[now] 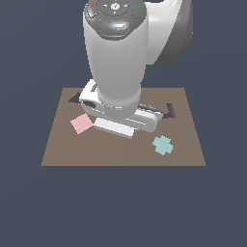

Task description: Insert a designated object into the corresponding slot on a board.

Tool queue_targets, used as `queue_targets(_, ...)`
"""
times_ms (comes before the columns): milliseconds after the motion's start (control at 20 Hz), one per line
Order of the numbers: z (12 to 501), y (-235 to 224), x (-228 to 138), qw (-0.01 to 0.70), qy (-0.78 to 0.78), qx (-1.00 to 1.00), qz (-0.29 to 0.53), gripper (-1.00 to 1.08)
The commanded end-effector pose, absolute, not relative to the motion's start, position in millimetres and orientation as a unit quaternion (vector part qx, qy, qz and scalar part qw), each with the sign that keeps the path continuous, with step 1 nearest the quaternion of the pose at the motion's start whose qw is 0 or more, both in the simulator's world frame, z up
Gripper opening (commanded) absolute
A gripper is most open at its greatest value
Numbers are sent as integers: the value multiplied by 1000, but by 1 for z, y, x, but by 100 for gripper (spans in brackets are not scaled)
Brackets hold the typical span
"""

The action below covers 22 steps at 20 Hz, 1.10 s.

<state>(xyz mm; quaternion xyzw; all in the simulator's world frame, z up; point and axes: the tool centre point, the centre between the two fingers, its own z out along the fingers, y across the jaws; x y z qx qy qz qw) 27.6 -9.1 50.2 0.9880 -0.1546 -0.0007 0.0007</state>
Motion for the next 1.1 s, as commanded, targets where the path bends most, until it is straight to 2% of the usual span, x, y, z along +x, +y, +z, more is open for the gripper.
queue_targets(0,50,-9,28,1,-155,988,0,100)
queue_targets(500,30,-9,29,0,-156,988,0,100)
queue_targets(550,30,-9,29,0,-156,988,0,-100)
queue_targets(1050,31,-9,29,0,-156,988,0,-100)
